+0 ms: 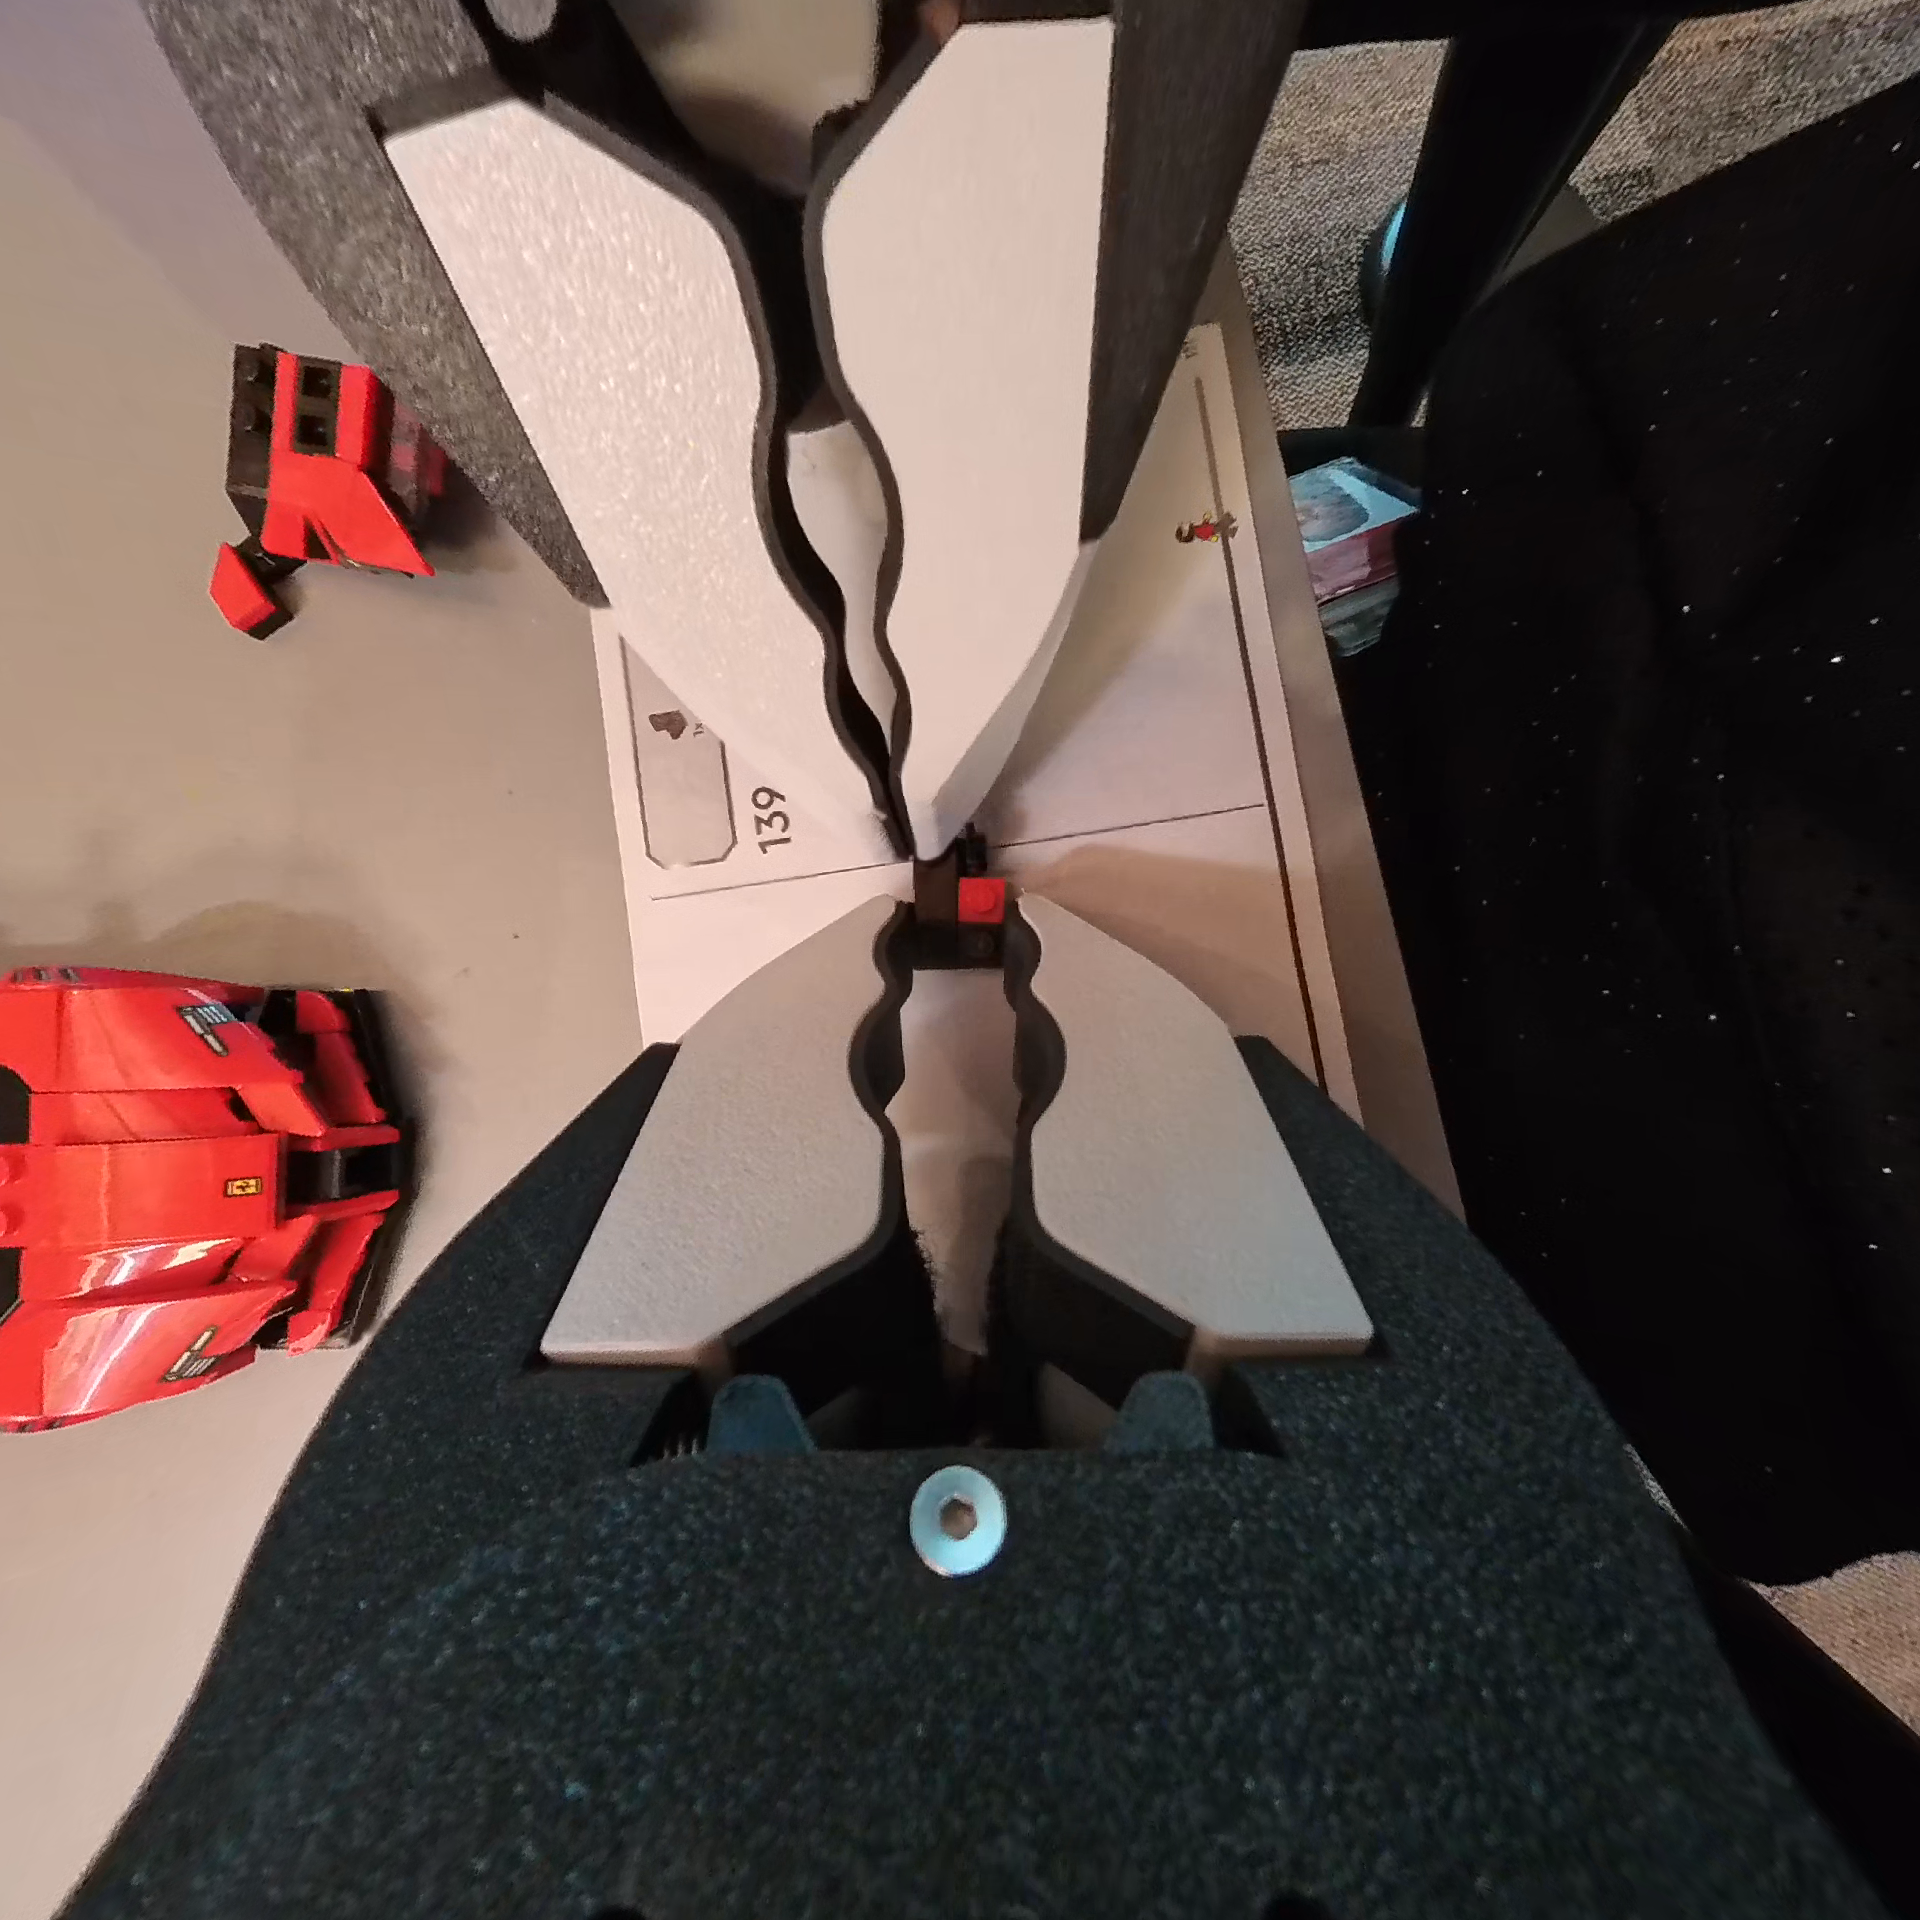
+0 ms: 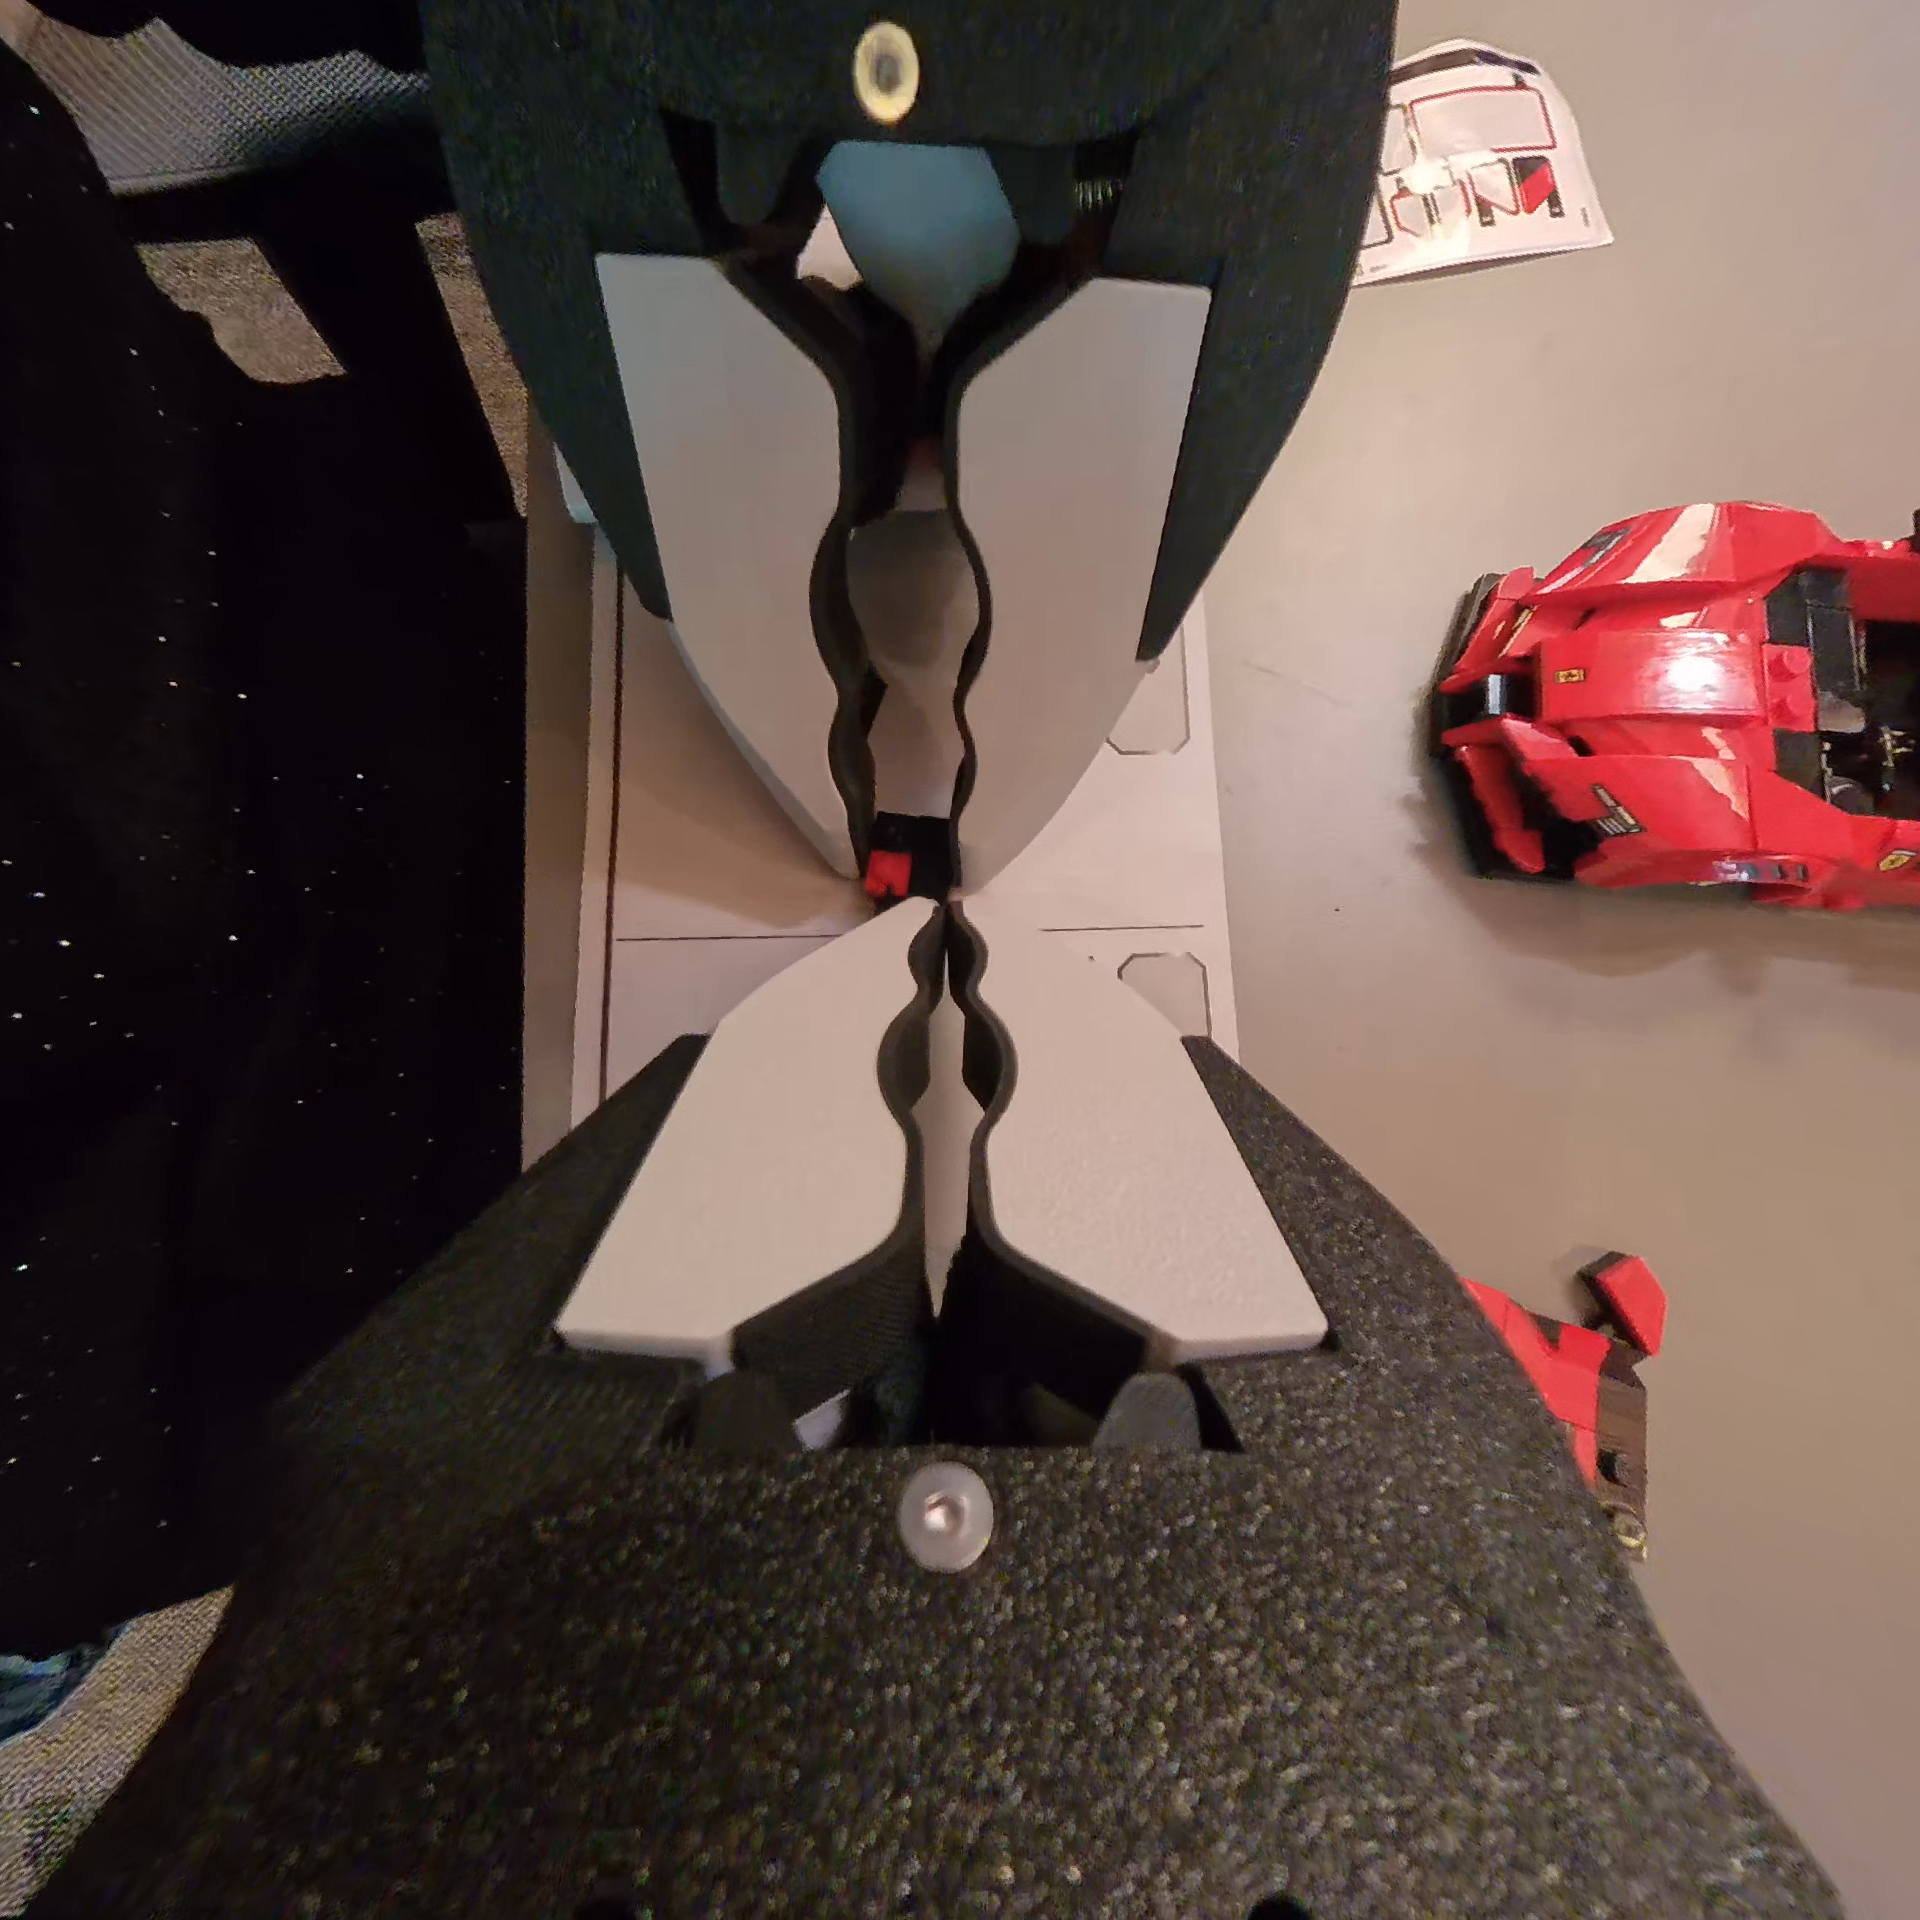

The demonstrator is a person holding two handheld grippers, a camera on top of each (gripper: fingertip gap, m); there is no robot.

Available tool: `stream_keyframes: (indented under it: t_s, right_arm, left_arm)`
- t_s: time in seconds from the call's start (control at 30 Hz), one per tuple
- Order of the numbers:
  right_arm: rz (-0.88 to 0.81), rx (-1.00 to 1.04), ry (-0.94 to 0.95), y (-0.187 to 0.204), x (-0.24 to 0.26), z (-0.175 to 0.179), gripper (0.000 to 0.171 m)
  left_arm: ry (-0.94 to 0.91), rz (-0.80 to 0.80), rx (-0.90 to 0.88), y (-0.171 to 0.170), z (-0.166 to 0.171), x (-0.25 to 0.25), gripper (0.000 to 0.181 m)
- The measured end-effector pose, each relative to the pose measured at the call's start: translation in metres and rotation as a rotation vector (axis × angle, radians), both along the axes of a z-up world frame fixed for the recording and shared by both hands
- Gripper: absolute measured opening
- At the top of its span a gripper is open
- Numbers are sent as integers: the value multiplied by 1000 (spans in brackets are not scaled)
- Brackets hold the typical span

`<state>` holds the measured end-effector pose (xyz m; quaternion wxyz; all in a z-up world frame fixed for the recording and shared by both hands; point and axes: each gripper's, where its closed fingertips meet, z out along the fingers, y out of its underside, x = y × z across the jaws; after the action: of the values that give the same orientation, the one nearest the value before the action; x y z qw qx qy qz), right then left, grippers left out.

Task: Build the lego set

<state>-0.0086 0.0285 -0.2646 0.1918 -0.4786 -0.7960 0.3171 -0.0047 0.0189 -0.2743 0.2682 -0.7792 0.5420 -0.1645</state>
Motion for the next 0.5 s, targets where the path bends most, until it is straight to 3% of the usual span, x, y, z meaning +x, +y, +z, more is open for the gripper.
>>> stream_keyframes:
  t_s: [0.5]
  right_arm:
    - [9, -33, -34, -5, 0, -3, 0]
  left_arm:
    - [9, -10, -47, -3, -1, 2, 16]
